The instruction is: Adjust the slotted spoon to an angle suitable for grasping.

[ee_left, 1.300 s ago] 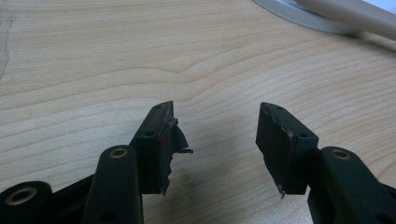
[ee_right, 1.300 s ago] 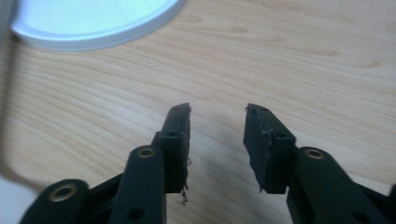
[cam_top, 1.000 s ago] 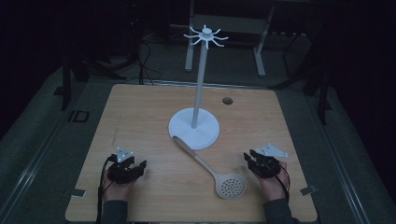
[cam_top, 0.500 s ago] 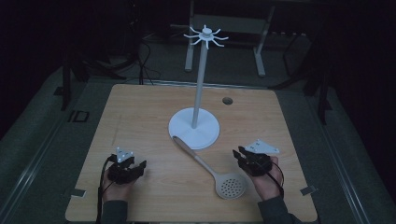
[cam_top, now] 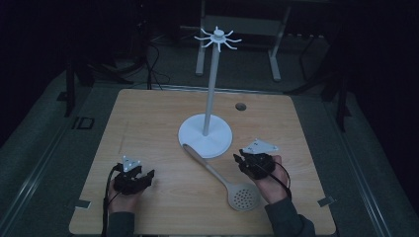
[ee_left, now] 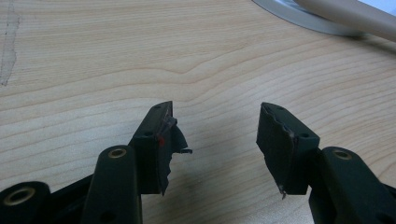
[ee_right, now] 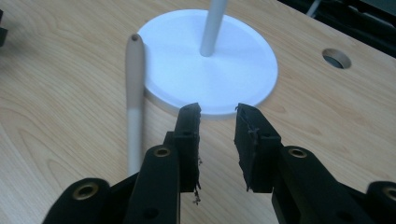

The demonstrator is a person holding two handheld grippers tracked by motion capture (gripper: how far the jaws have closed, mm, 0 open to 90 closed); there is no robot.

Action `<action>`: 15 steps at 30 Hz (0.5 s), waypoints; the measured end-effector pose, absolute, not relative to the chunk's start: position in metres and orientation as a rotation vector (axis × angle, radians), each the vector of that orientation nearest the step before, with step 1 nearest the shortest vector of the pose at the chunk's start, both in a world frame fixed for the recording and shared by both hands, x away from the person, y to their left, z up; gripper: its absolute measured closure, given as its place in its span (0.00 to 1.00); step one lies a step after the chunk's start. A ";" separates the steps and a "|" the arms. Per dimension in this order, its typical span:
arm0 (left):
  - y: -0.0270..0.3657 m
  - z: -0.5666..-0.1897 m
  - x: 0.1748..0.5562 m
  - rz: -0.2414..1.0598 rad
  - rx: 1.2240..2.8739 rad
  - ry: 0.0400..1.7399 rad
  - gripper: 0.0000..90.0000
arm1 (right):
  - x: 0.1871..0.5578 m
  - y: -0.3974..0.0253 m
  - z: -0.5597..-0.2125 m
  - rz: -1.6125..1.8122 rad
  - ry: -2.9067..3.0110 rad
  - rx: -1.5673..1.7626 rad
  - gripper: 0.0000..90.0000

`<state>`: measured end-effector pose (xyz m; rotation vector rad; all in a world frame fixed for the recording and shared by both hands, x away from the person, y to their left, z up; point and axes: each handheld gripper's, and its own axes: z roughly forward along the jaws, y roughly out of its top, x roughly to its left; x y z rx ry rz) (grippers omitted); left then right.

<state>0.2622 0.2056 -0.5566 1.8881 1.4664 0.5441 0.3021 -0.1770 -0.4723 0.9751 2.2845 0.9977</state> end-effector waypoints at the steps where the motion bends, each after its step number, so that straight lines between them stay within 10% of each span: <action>1: 0.206 -0.557 0.262 0.544 1.888 1.466 0.52 | 0.303 -0.174 -0.471 0.991 2.301 0.968 0.77; 15: 0.206 -0.556 0.262 0.547 1.886 1.463 0.52 | 0.319 -0.141 -0.465 0.928 2.396 0.896 0.77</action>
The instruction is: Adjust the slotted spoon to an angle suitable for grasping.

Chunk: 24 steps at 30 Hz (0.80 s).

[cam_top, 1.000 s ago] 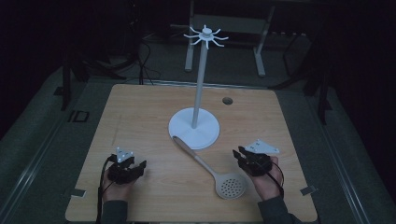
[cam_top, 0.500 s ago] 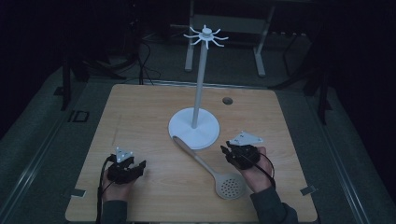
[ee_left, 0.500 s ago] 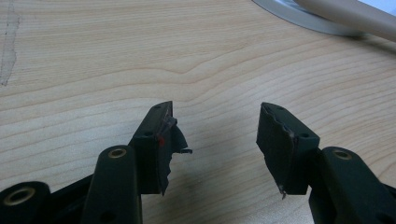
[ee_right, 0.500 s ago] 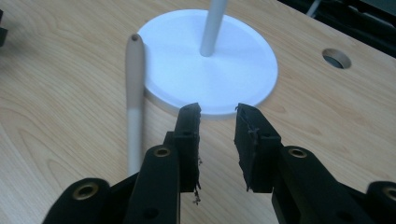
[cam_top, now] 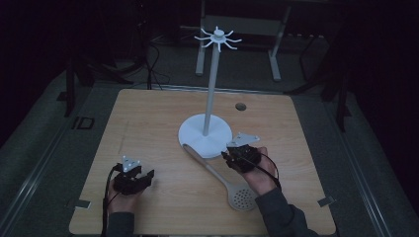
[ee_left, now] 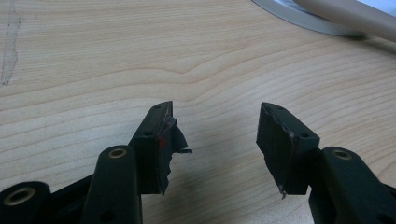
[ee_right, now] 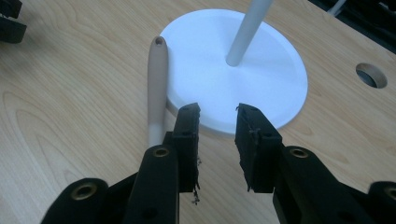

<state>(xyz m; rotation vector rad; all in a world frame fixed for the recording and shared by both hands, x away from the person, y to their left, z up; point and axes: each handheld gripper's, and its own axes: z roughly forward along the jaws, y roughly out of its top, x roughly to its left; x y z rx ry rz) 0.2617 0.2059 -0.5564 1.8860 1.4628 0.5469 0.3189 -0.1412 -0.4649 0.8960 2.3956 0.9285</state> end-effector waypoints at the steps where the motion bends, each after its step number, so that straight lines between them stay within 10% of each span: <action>1: 0.206 -0.556 0.262 0.547 1.886 1.462 0.52 | 0.320 -0.139 -0.465 0.921 2.404 0.892 0.77; 24: 0.206 -0.556 0.261 0.545 1.890 1.460 0.52 | 0.349 -0.102 -0.495 0.806 2.591 0.892 0.69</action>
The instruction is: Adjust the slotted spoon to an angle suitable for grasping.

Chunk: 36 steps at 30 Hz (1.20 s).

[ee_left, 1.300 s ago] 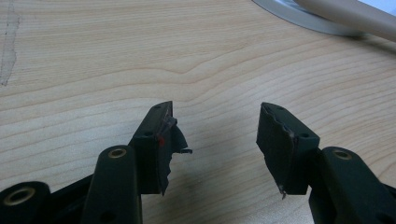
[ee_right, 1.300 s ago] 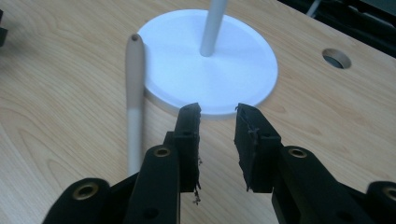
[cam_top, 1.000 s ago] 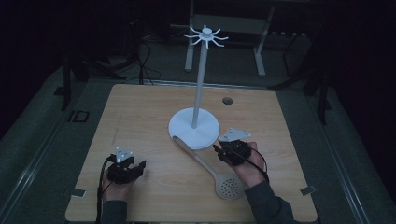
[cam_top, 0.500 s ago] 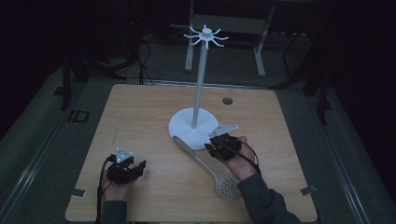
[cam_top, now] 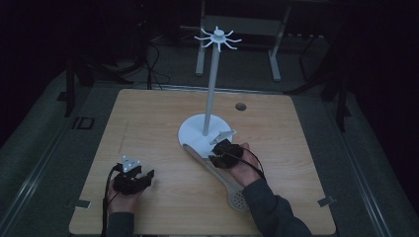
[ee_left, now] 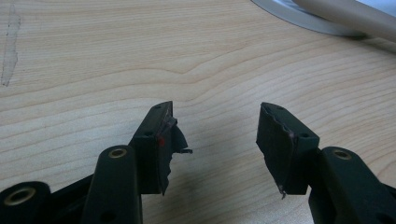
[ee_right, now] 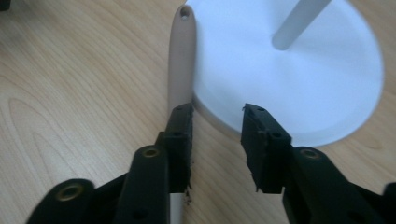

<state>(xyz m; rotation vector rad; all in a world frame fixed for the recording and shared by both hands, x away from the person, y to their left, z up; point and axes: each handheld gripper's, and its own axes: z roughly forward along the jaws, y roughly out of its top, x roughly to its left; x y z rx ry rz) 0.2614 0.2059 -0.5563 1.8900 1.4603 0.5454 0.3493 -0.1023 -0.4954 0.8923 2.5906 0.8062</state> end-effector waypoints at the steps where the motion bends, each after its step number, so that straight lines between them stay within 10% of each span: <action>1: 0.206 -0.556 0.261 0.545 1.891 1.461 0.52 | 0.350 -0.101 -0.497 0.802 2.600 0.895 0.68; 15: 0.205 -0.557 0.262 0.543 1.894 1.461 0.52 | 0.362 -0.089 -0.514 0.746 2.668 0.939 0.58; 36: 0.206 -0.557 0.262 0.544 1.893 1.460 0.52 | 0.372 -0.070 -0.539 0.670 2.770 0.920 0.69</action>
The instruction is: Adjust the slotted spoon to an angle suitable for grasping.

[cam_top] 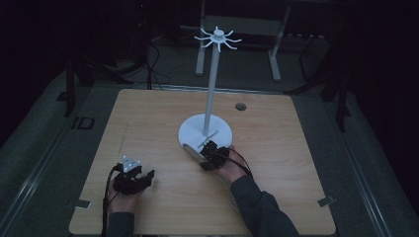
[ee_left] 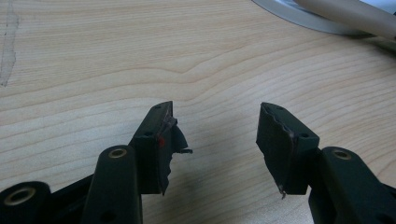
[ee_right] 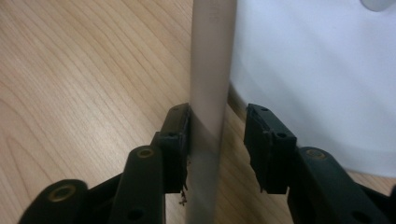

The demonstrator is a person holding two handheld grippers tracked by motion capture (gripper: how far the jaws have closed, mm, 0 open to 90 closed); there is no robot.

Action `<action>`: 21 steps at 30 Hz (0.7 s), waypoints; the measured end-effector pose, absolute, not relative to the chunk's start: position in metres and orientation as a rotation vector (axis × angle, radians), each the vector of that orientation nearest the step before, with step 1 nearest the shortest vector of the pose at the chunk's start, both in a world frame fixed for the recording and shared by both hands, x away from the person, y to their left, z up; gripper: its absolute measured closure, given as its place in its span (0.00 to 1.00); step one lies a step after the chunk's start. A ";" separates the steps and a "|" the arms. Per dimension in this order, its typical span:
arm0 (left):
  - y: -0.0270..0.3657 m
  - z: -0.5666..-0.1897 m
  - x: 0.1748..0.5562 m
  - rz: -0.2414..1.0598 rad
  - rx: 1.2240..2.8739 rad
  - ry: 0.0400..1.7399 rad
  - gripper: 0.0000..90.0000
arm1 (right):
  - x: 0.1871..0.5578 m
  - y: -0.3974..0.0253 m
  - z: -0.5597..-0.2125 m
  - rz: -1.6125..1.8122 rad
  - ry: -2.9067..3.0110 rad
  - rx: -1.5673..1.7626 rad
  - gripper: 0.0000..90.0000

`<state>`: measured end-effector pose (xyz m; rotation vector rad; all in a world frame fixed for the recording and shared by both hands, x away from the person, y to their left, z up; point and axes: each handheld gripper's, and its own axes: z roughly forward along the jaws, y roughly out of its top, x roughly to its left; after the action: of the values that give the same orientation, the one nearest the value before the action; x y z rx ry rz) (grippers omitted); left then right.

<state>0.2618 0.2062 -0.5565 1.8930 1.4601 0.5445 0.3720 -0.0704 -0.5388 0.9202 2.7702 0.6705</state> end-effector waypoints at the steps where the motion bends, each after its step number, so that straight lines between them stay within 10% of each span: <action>1: 0.206 -0.557 0.262 0.545 1.893 1.460 0.52 | 0.372 -0.069 -0.539 0.665 2.771 0.914 0.70; 21: 0.206 -0.558 0.263 0.541 1.898 1.461 0.52 | 0.369 -0.065 -0.542 0.669 2.751 0.896 0.80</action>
<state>0.2632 0.2061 -0.5577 1.8982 1.4612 0.5406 0.3694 -0.0647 -0.5415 0.8957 2.7515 0.6691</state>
